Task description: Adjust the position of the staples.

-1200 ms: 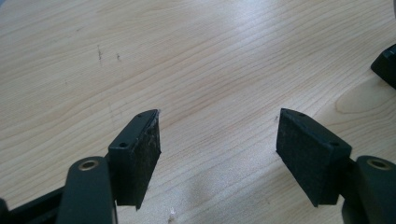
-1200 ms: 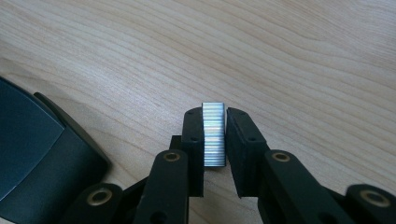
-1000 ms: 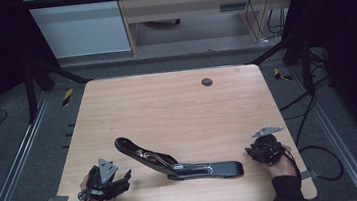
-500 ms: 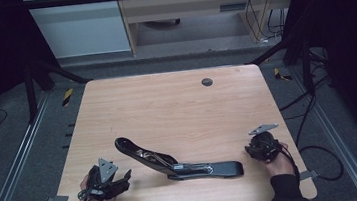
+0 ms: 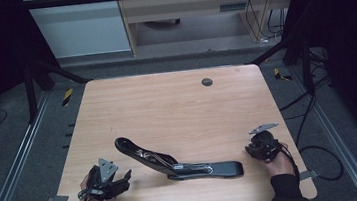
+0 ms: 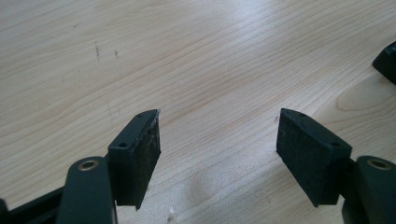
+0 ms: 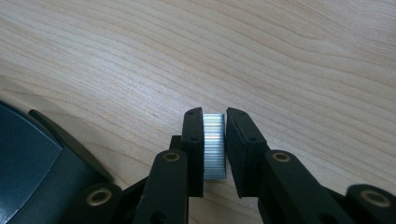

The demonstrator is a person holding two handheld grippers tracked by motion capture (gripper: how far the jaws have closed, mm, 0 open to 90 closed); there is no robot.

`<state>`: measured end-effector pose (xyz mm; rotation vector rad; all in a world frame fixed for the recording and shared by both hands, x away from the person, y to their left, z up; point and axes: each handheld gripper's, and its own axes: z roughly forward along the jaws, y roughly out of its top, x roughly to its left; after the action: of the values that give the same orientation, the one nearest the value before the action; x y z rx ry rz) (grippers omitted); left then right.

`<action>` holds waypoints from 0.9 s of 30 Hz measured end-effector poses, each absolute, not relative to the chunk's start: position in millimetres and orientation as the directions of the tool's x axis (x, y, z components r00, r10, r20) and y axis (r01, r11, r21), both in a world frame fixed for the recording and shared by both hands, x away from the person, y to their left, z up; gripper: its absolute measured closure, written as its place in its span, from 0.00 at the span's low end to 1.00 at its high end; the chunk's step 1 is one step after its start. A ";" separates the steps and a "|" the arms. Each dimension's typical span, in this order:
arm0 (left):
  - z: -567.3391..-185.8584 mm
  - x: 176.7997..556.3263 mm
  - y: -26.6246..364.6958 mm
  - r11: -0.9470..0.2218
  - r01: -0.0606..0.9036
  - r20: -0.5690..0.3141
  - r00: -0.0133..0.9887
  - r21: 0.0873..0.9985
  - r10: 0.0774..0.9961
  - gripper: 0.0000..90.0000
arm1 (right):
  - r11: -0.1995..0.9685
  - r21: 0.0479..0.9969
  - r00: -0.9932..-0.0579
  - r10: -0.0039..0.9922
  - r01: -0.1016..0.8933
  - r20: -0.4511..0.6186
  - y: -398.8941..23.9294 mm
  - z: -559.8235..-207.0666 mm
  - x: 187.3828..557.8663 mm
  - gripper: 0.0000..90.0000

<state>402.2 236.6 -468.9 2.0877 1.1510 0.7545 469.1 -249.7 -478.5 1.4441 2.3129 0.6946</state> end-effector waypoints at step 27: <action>-468.4 402.1 237.2 -0.420 0.512 0.179 0.455 0.749 0.873 0.33 | 0.459 0.620 -0.593 0.805 0.636 0.012 -237.0 -459.4 462.4 0.86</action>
<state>402.1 237.2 -468.4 2.0885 1.1508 0.7546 462.4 -237.0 -459.4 1.2337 2.4292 0.8523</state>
